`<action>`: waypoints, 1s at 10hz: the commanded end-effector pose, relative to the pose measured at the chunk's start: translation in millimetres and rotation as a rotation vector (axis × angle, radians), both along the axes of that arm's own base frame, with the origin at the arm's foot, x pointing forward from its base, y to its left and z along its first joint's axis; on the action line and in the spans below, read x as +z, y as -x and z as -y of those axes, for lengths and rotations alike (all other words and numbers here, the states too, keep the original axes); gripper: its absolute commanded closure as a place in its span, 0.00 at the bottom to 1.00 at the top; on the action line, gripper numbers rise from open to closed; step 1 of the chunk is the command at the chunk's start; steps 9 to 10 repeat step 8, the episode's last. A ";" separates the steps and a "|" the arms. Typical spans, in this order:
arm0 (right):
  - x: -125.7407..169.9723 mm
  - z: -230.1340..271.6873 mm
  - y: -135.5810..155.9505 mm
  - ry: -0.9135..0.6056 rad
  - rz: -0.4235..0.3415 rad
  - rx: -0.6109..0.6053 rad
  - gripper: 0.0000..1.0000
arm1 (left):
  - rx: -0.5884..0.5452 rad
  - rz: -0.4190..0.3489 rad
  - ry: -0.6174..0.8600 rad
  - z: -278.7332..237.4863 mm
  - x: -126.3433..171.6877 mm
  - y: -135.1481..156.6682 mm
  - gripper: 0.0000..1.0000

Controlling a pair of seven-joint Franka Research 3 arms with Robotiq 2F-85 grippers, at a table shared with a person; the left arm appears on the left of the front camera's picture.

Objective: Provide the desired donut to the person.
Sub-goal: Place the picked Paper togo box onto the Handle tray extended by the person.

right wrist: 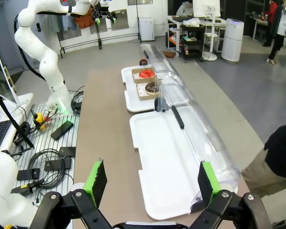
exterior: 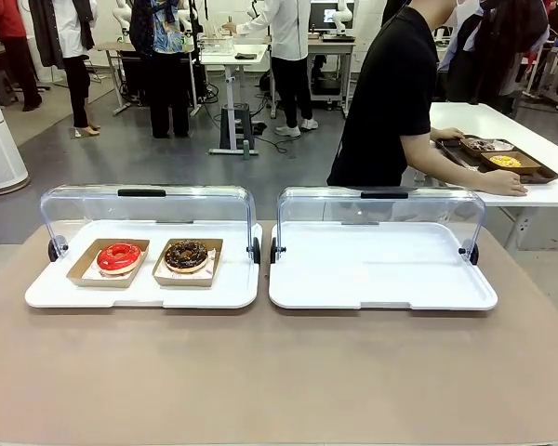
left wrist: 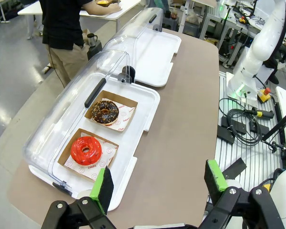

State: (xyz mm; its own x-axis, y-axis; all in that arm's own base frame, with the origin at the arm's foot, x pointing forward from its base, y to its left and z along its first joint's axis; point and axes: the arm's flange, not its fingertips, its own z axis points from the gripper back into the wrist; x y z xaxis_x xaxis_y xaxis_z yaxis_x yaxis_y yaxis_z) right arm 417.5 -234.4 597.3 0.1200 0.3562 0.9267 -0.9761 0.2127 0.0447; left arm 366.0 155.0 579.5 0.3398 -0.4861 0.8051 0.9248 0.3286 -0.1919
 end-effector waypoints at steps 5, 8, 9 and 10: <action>-0.1 -0.8 1.5 -0.005 0.004 -0.001 0.00 | -0.002 0.004 0.004 1.5 1.1 0.8 0.00; -0.1 -0.8 1.5 -0.005 0.004 -0.001 0.00 | -0.002 0.004 0.004 1.5 1.1 0.8 0.00; -0.1 -0.8 1.5 -0.005 0.004 -0.001 0.00 | -0.002 0.004 0.004 1.5 1.1 0.8 0.00; -0.1 -0.8 1.5 -0.005 0.004 -0.001 0.00 | -0.002 0.004 0.004 1.5 1.1 0.8 0.00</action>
